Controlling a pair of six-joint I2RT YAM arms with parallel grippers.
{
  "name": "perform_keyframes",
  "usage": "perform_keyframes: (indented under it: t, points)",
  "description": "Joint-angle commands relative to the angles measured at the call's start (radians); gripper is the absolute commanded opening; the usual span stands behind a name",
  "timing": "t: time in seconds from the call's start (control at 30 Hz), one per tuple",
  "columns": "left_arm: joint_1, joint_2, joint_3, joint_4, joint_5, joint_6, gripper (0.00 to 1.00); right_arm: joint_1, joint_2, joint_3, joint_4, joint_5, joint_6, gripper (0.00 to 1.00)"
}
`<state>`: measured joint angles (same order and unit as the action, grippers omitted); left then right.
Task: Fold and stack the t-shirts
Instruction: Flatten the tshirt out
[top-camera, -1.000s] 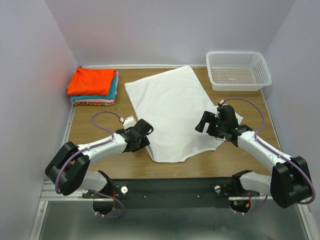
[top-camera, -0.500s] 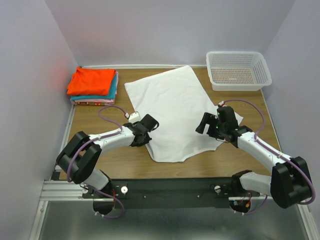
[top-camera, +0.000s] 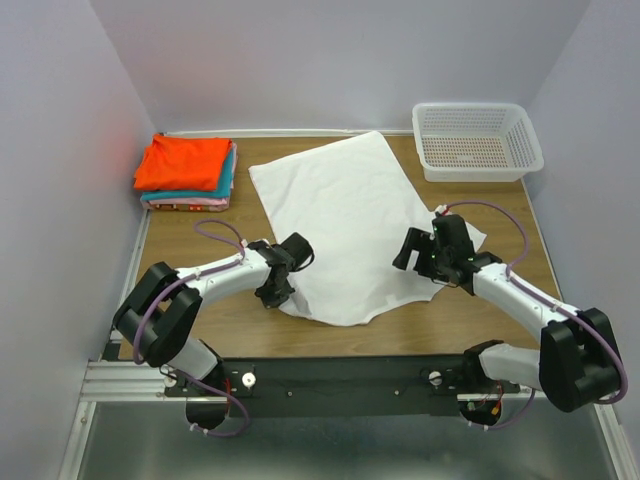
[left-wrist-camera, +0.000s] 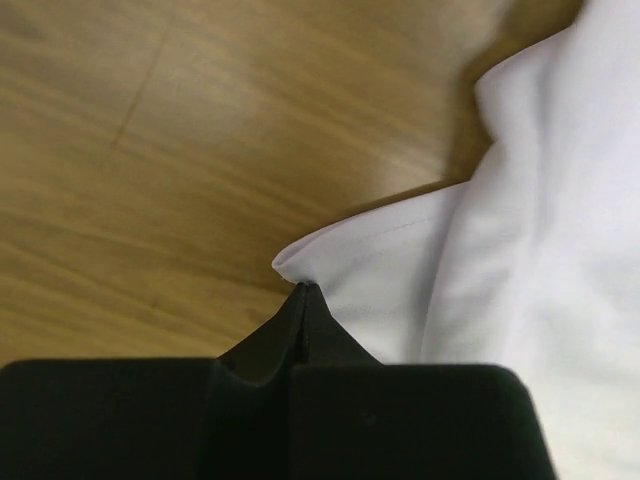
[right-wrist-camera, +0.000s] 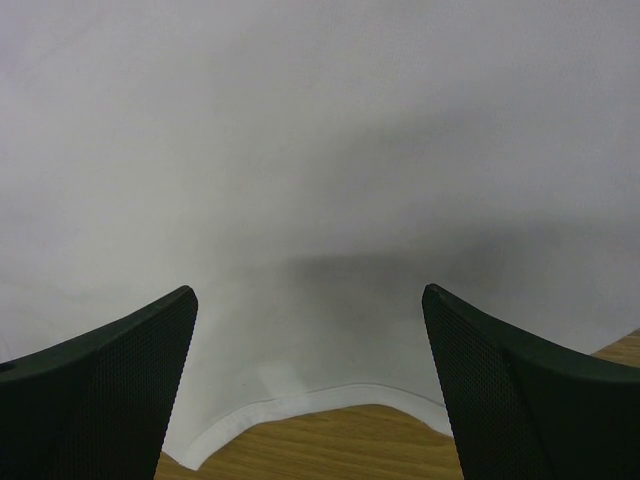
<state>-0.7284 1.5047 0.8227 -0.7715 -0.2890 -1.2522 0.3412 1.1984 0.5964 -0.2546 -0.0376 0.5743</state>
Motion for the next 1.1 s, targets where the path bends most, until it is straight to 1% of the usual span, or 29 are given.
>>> perform_keyframes:
  t: [0.0,0.13,0.27,0.37,0.4,0.5,0.53,0.57,0.63,0.67,0.73,0.8,0.87,0.9,0.97,1.03,1.07]
  points:
    - [-0.008,0.025,-0.028,-0.253,0.071,-0.088,0.00,0.004,0.043,-0.003,0.011,0.033,-0.008,1.00]
    - [-0.029,-0.015,-0.039,-0.299,0.120,-0.113,0.00,0.005,0.072,-0.003,0.011,0.033,-0.007,1.00]
    - [-0.045,-0.052,-0.017,-0.345,0.088,-0.162,0.00,0.005,0.082,0.003,0.011,0.030,-0.010,1.00]
    - [-0.046,-0.070,-0.010,-0.347,0.085,-0.162,0.00,0.005,0.087,0.005,0.012,0.033,-0.014,1.00]
    - [-0.048,-0.073,-0.010,-0.347,0.085,-0.162,0.05,0.005,0.086,0.003,0.011,0.033,-0.014,1.00]
    - [-0.048,-0.098,-0.011,-0.347,0.085,-0.171,0.14,0.005,0.084,0.008,0.011,0.033,-0.013,1.00]
    - [-0.048,-0.115,-0.011,-0.347,0.080,-0.176,0.27,0.007,0.082,0.008,0.011,0.033,-0.013,1.00]
    - [-0.048,-0.126,-0.013,-0.347,0.079,-0.180,0.57,0.005,0.081,0.008,0.011,0.033,-0.013,1.00]
    - [-0.048,-0.164,-0.011,-0.347,0.076,-0.191,0.71,0.005,0.076,0.011,0.011,0.033,-0.013,1.00]
    - [-0.048,-0.181,-0.011,-0.347,0.071,-0.197,0.76,0.005,0.075,0.011,0.011,0.033,-0.013,1.00]
    - [-0.048,-0.216,-0.008,-0.345,0.060,-0.220,0.81,0.005,0.070,0.013,0.009,0.033,-0.013,1.00]
    - [-0.048,-0.265,-0.002,-0.345,0.036,-0.231,0.81,0.005,0.064,0.013,0.011,0.033,-0.010,1.00]
    - [-0.046,-0.288,0.032,-0.341,-0.022,-0.240,0.85,0.005,0.059,0.013,0.011,0.033,-0.010,1.00]
    - [-0.048,-0.290,0.045,-0.338,-0.045,-0.225,0.90,0.005,0.059,0.014,0.011,0.033,-0.013,1.00]
    - [-0.045,-0.272,0.065,-0.298,-0.079,-0.170,0.97,0.005,0.052,0.016,0.011,0.009,-0.014,1.00]
    - [-0.019,-0.249,0.075,-0.247,-0.093,-0.087,0.98,0.007,0.046,0.016,0.011,-0.007,-0.021,1.00]
    - [0.009,-0.217,0.081,-0.189,-0.113,-0.014,0.98,0.007,0.043,0.013,0.011,-0.002,-0.022,1.00]
